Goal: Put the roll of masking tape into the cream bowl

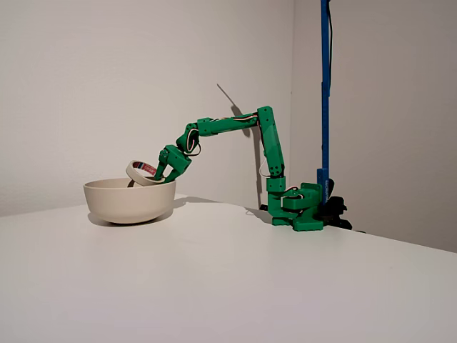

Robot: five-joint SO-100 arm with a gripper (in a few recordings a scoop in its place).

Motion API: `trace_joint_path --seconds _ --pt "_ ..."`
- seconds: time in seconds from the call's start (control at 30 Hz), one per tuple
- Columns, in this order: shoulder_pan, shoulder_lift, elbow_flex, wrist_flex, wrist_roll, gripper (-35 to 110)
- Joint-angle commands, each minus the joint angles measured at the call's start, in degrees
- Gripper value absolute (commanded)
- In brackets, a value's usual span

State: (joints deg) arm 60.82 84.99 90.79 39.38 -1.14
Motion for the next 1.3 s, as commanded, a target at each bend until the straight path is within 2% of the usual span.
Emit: trace_joint_path --seconds 0.0,0.13,0.37,0.7,1.27 --pt "-1.4 5.2 -6.2 1.3 -0.1 -8" --pt "-4.0 4.7 -6.2 2.6 0.1 -8" --pt "-3.6 0.3 -6.9 -1.4 0.9 -8" --pt "-0.5 -8.8 -23.6 4.2 2.7 -8" --pt "-4.0 -8.4 -23.8 6.0 -0.4 -8"
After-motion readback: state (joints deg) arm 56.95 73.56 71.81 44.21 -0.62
